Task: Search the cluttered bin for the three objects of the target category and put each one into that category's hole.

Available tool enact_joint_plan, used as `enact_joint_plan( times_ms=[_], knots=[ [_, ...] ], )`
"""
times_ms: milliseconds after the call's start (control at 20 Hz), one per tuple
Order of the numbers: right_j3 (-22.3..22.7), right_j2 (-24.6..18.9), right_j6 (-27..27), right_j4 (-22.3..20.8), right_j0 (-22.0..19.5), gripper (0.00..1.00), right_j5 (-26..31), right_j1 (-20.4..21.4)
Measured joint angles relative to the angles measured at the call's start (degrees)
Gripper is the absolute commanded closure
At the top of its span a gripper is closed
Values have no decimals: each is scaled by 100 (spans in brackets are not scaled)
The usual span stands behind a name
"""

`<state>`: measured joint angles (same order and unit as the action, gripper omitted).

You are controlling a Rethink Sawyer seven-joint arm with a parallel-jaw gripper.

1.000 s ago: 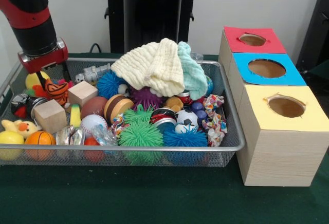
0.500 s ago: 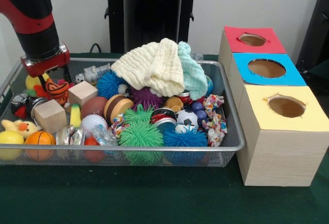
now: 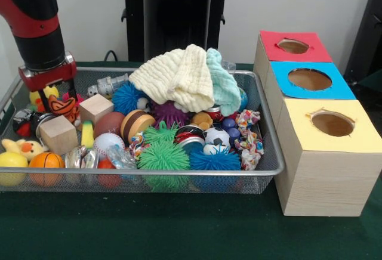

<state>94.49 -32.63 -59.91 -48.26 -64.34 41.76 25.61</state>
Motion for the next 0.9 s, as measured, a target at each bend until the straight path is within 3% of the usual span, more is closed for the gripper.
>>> enact_joint_plan(
  times_ms=[900],
  knots=[
    [47,0,0,-5,-1,0,-302,35]
  ],
)
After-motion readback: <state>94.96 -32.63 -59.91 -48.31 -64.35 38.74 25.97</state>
